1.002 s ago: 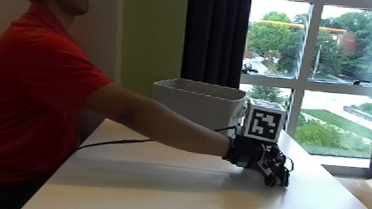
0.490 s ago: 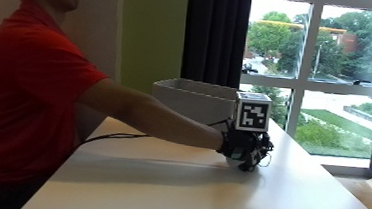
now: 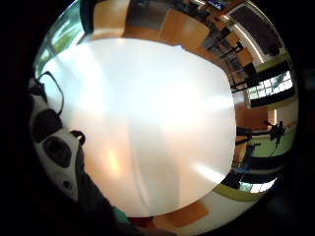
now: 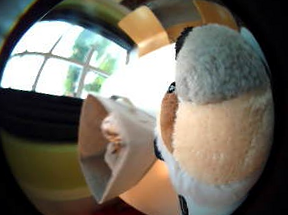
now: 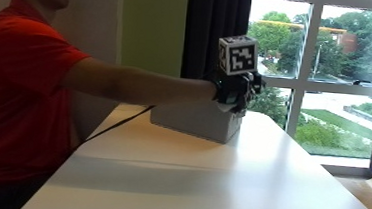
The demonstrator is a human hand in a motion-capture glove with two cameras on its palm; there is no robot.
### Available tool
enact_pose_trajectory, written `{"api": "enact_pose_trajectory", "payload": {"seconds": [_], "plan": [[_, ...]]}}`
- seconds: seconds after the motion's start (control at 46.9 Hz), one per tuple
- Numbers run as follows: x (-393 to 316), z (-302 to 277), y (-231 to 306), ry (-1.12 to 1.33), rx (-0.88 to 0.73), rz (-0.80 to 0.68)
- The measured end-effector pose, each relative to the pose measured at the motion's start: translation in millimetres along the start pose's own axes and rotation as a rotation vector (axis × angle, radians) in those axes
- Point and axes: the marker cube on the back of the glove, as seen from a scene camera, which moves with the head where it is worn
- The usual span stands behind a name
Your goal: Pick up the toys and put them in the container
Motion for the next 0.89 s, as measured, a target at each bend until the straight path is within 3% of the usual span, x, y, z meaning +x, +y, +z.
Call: {"api": "enact_pose_trajectory", "payload": {"seconds": [0.107,0.341,0.639,0.767,0.895], "plan": [[-38,-34,-1,-0.039,0.035,-0.033],[-152,-89,18,-0.112,0.074,-0.258],[-268,-74,56,-0.069,-0.018,-0.425],[-285,-61,66,-0.046,-0.072,-0.418],[-277,-53,76,0.043,-0.226,-0.424]]}}
